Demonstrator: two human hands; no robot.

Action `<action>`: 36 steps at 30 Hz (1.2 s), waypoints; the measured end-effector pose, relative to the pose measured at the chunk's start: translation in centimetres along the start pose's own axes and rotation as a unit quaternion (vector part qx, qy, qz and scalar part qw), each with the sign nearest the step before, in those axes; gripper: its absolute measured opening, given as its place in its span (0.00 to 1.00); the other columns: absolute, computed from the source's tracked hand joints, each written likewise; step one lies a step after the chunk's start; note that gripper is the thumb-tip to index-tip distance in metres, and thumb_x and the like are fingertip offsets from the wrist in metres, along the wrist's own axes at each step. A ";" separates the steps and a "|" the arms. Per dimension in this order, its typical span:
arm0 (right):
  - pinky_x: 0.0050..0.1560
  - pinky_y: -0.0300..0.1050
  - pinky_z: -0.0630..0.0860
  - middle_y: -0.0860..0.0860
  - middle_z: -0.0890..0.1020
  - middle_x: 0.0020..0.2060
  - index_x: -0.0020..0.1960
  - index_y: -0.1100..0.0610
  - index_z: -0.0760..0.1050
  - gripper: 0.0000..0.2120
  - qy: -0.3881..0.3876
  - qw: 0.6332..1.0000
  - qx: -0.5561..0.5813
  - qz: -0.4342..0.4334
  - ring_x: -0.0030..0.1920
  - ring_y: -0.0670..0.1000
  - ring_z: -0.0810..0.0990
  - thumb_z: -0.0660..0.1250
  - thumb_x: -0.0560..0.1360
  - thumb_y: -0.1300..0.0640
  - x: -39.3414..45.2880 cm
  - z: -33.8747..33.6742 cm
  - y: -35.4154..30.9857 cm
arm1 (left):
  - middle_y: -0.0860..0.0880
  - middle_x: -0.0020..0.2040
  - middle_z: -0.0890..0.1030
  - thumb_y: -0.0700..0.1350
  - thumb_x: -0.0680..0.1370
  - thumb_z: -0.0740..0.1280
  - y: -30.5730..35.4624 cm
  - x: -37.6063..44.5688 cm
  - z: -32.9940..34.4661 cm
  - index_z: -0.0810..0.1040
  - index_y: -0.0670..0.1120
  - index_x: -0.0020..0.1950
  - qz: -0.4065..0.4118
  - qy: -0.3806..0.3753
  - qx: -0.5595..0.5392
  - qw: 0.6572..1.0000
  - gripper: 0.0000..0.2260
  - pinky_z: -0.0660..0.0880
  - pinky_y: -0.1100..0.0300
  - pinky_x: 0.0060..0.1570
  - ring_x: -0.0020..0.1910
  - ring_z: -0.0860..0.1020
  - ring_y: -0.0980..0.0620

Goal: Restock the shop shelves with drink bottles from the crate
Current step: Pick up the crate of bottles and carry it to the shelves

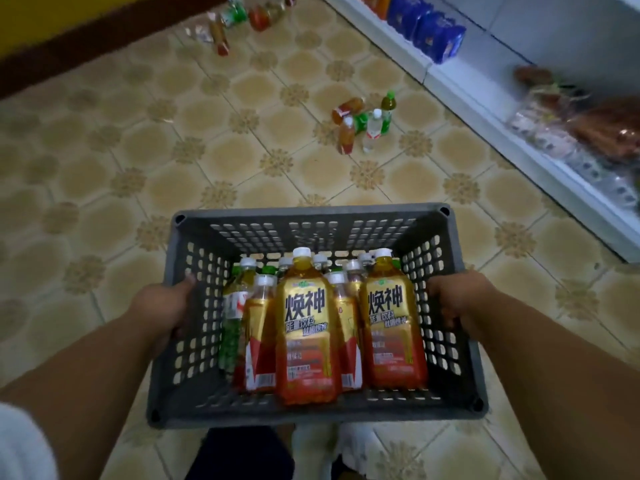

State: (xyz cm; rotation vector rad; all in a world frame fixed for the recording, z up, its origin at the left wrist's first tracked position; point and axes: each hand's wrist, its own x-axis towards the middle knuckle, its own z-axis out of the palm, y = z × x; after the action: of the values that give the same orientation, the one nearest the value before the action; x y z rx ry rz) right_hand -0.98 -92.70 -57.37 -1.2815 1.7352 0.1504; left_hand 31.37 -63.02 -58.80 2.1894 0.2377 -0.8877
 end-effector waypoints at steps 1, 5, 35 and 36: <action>0.26 0.43 0.74 0.62 0.80 0.33 0.48 0.67 0.76 0.10 -0.003 1.000 -0.008 -0.004 0.25 0.55 0.76 0.70 0.70 0.62 1.1 0.6 -2.0 | 0.50 0.20 0.63 0.53 0.83 0.67 0.7 1.1 0.0 0.66 0.46 0.36 -0.011 -0.006 -0.011 1.000 0.19 0.64 0.59 0.22 0.18 0.62 0.51; 0.31 0.49 0.79 0.62 0.84 0.39 0.49 0.64 0.76 0.10 -0.008 0.999 -0.038 -0.007 0.30 0.58 0.80 0.71 0.72 0.59 4.3 3.0 -9.5 | 0.48 0.22 0.64 0.52 0.83 0.65 2.7 6.0 -0.3 0.66 0.44 0.37 -0.032 -0.006 -0.054 0.998 0.19 0.63 0.59 0.23 0.18 0.61 0.50; 0.37 0.49 0.81 0.62 0.84 0.39 0.45 0.66 0.77 0.07 -0.055 0.998 -0.018 0.003 0.40 0.60 0.84 0.70 0.71 0.62 30.2 13.6 -66.1 | 0.39 0.27 0.77 0.58 0.79 0.69 50.3 49.6 -0.5 0.75 0.35 0.37 -0.092 0.072 0.052 0.992 0.26 0.70 0.52 0.31 0.27 0.75 0.43; 0.37 0.50 0.82 0.61 0.84 0.38 0.45 0.65 0.78 0.07 -0.050 0.999 -0.008 0.011 0.39 0.60 0.85 0.70 0.71 0.61 31.2 13.8 -67.7 | 0.39 0.27 0.78 0.59 0.79 0.70 52.5 51.8 -0.2 0.76 0.35 0.37 -0.096 0.081 0.064 0.990 0.26 0.70 0.53 0.29 0.26 0.75 0.42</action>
State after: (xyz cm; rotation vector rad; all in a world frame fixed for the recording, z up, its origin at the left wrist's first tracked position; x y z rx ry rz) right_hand 61.07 -136.17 -60.38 -1.2465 1.6652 0.2370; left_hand 91.88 -105.04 -62.78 2.3917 0.4896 -0.8481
